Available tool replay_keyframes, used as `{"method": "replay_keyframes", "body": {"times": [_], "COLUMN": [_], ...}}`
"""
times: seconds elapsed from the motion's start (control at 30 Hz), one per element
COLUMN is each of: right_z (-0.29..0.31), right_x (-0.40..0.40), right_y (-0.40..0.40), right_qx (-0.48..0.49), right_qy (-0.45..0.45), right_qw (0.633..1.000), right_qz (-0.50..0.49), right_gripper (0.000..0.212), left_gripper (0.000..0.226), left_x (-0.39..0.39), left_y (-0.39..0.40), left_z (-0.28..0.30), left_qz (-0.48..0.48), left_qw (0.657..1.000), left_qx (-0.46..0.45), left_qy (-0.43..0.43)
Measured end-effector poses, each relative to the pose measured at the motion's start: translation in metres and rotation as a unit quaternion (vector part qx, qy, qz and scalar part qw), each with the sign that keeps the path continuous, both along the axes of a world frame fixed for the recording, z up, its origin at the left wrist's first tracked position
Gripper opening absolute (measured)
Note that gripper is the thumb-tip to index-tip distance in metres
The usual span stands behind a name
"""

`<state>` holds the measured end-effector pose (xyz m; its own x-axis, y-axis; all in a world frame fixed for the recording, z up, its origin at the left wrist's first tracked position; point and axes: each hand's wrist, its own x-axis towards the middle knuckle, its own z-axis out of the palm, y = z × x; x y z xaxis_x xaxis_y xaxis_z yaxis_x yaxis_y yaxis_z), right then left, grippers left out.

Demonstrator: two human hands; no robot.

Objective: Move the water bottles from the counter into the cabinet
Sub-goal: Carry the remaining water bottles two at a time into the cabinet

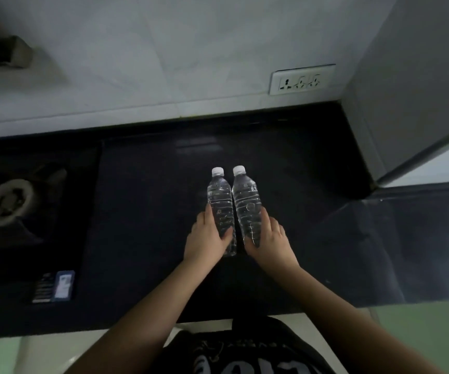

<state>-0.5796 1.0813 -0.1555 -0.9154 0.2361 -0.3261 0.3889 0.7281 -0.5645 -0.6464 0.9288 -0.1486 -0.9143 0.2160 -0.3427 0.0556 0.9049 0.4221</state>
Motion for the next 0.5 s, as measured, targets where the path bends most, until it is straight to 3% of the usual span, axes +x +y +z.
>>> {"method": "replay_keyframes", "body": {"times": [0.2,0.4,0.5], "right_z": [-0.002,-0.005,-0.007], "right_x": [-0.021,-0.06,-0.065], "right_y": [0.024,0.017,0.015], "right_qx": [0.031,0.082,0.098], "right_qy": [-0.05,-0.086,-0.083], "right_qw": [0.998,0.993,0.992], "right_qz": [0.025,-0.011,-0.02], "right_gripper": [0.097,0.098,0.092], "left_gripper": [0.094,0.102,0.096], "left_x": [-0.025,-0.041,-0.041], "left_y": [0.02,0.034,0.031], "left_z": [-0.001,-0.01,-0.016], "left_qz": [0.101,0.142,0.163], "left_qw": [0.99,0.983,0.982], "left_qx": [0.009,-0.073,-0.069], "left_qy": [-0.102,-0.09,-0.072]}}
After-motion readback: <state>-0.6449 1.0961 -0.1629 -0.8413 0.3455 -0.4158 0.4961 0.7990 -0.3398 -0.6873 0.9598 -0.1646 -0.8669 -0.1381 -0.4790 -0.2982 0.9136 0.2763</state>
